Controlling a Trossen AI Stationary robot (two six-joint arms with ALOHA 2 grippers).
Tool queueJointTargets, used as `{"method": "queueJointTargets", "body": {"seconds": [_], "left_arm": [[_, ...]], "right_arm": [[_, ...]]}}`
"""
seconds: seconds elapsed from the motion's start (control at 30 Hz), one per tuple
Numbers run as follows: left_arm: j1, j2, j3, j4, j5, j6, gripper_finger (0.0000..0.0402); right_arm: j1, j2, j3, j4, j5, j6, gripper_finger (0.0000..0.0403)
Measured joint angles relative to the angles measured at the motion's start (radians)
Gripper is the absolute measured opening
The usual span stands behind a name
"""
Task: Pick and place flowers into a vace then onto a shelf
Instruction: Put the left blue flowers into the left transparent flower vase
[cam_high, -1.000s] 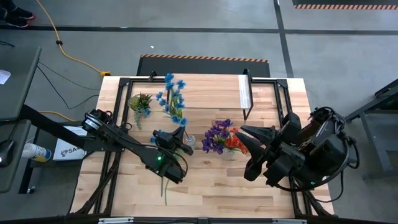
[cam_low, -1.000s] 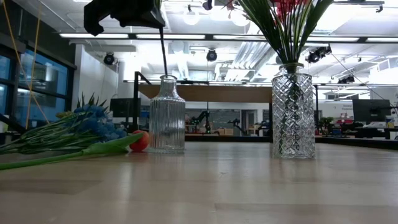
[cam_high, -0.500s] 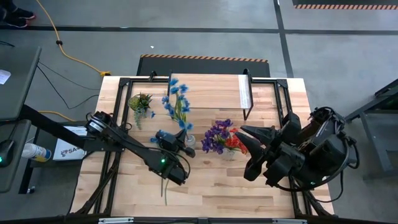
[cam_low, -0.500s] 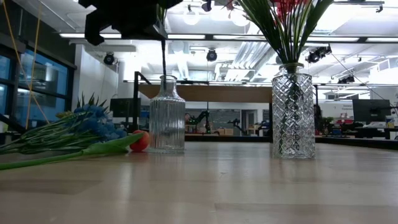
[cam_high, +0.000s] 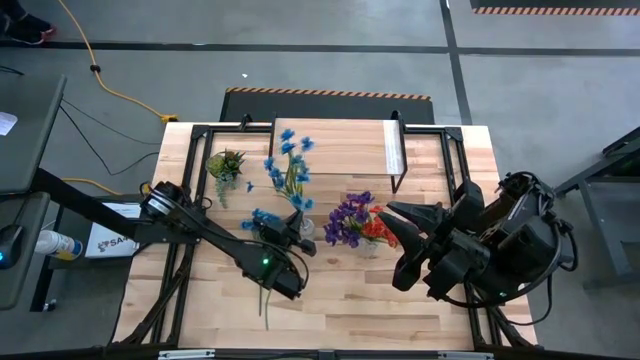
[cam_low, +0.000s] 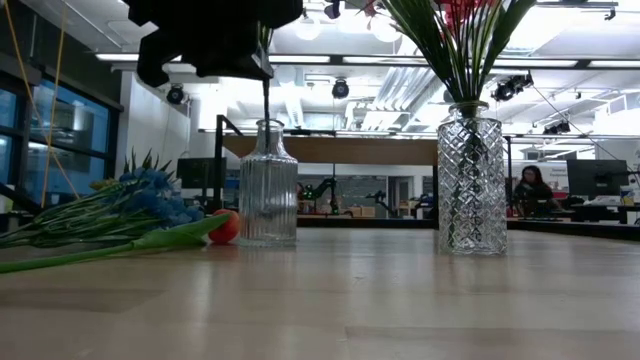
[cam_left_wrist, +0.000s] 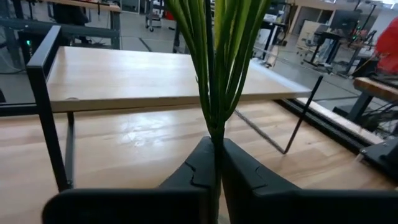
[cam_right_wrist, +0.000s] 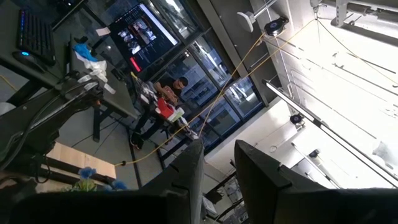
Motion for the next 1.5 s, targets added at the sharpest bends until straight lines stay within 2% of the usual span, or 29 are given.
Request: {"method": "queueJointTargets", "body": {"seconds": [0.33,1.5], "left_arm": [[0.0,-0.001,0.0,0.002,-0.005,0.0,0.0073],[0.0,-0.001,0.0,0.022,0.016,0.0,0.0076]], "right_arm": [[0.0,0.0,0.0,0.0,0.0,-0.002,0.0083],[0.0,0.0,0.0,0.0,0.0,-0.003,0.0083]]}}
